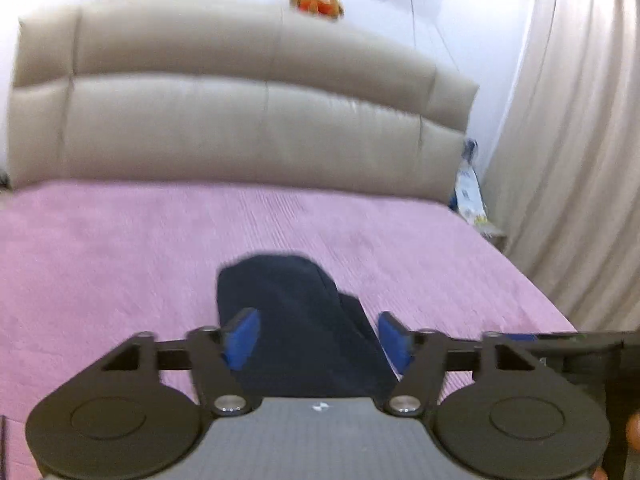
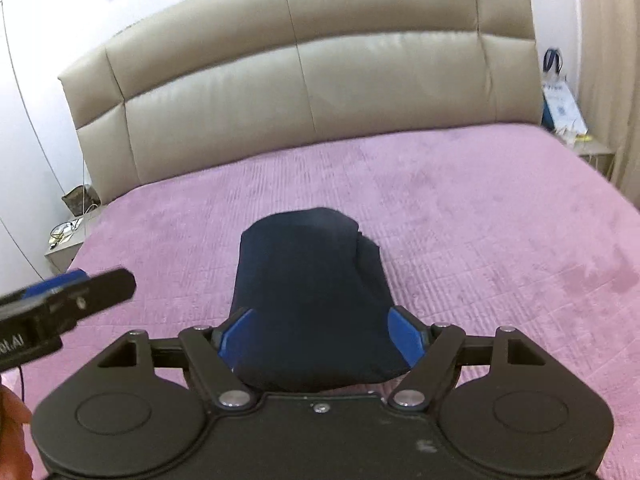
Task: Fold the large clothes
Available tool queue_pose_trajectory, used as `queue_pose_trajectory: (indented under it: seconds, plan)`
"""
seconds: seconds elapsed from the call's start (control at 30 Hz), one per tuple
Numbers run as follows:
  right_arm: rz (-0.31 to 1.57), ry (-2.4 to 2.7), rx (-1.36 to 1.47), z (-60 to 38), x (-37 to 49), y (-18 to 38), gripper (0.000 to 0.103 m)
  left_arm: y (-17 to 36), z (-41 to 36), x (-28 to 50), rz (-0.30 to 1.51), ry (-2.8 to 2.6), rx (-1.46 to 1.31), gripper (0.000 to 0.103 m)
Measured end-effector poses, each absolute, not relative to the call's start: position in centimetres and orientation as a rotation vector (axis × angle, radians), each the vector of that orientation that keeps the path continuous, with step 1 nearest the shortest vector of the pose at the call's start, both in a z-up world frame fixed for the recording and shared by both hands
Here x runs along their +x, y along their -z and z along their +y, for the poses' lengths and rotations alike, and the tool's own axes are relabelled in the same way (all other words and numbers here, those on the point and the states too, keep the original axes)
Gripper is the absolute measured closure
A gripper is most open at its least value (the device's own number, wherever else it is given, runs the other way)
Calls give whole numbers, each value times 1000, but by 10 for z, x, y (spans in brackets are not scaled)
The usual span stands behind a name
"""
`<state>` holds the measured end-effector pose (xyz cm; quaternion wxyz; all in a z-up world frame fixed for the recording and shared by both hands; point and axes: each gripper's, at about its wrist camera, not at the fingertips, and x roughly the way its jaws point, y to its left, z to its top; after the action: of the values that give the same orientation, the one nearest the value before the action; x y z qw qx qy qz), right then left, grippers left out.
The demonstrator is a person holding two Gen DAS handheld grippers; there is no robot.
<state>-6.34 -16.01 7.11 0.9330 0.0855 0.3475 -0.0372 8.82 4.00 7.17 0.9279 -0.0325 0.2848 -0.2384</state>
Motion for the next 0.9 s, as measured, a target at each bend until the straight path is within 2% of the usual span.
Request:
queue_pose_trajectory:
  seconds: [0.03, 0.17, 0.23, 0.33, 0.9]
  plan:
    - [707, 79, 164, -159, -65, -72, 15, -80, 41, 79, 563, 474, -68, 24]
    - [702, 92, 136, -155, -73, -73, 15, -98, 40, 59, 526, 419, -90, 20]
    - [715, 88, 125, -152, -72, -69, 15, -96, 41, 53, 531, 394, -89, 11]
    - [742, 86, 126, -153, -78, -62, 15, -81, 40, 51, 576, 376, -73, 4]
    - [811, 133, 44, -159, -87, -32, 15, -2, 27, 48, 822, 315, -46, 6]
